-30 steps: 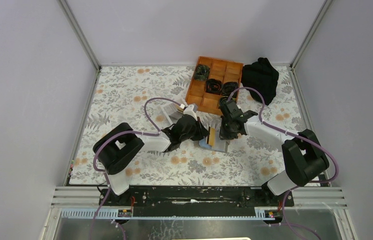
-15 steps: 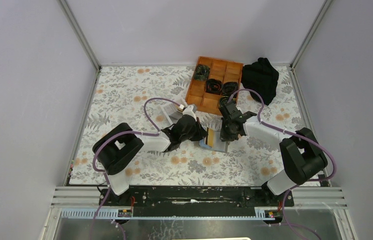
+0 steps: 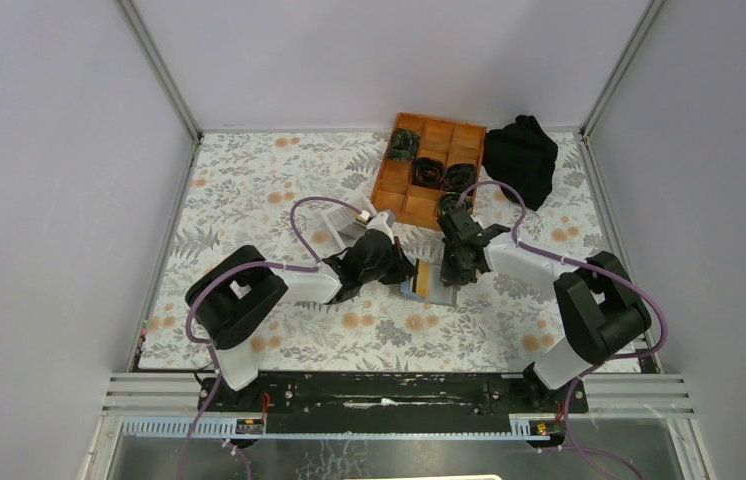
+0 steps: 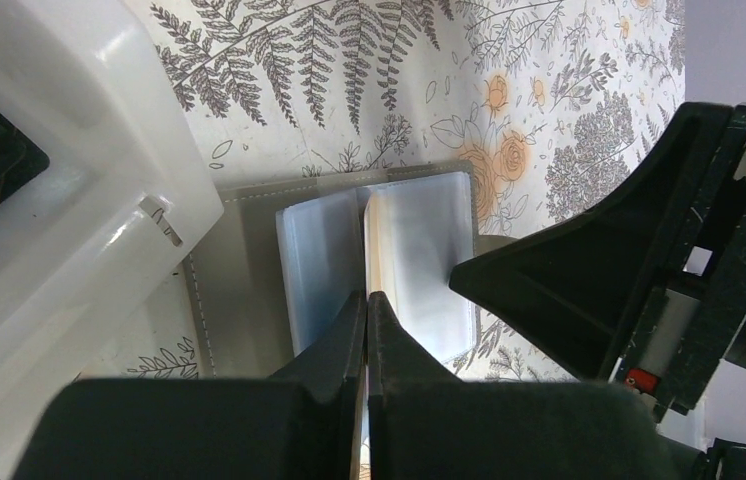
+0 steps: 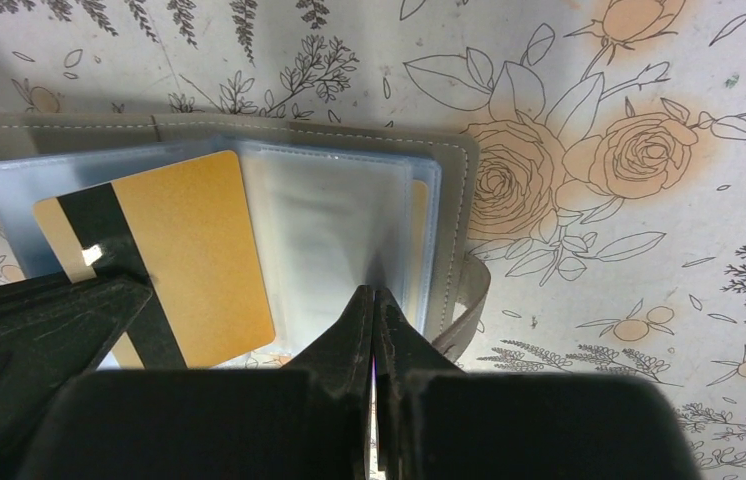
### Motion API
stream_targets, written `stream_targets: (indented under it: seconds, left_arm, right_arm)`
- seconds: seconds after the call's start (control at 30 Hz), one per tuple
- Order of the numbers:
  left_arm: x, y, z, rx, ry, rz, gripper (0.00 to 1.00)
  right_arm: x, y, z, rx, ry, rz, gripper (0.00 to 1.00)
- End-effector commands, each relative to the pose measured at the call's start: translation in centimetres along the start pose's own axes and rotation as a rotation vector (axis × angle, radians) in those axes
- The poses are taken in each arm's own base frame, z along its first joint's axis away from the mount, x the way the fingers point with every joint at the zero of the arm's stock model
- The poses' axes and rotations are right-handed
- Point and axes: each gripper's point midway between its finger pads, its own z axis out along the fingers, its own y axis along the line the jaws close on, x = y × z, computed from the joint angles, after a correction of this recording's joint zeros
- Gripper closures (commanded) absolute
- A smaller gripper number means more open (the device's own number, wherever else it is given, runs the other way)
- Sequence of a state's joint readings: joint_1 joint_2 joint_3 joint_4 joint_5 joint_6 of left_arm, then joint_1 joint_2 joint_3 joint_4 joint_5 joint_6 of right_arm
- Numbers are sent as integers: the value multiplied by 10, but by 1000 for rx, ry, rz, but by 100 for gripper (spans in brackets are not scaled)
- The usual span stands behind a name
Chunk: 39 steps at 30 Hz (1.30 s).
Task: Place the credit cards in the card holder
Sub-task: Insert the credit card into the card holder.
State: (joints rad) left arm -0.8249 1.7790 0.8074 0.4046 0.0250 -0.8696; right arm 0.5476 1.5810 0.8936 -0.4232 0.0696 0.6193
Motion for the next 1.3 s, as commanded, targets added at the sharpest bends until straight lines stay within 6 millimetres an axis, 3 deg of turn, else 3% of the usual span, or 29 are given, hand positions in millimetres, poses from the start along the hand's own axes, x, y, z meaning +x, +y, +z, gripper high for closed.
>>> stream_targets:
  seconds: [0.0,0.73,1.27]
  left_arm:
    - [8,-1,3,4,22,-29,100]
    - [21,12,-1,-40,17,-122,100]
    - [18,18,3,-68,-23,-108,100]
  right_arm:
    - [-3,-7,5,34,-22,16,100]
    - [6,-15,13,63,8,11,100]
    - [11,-19,17,77,31,1,100]
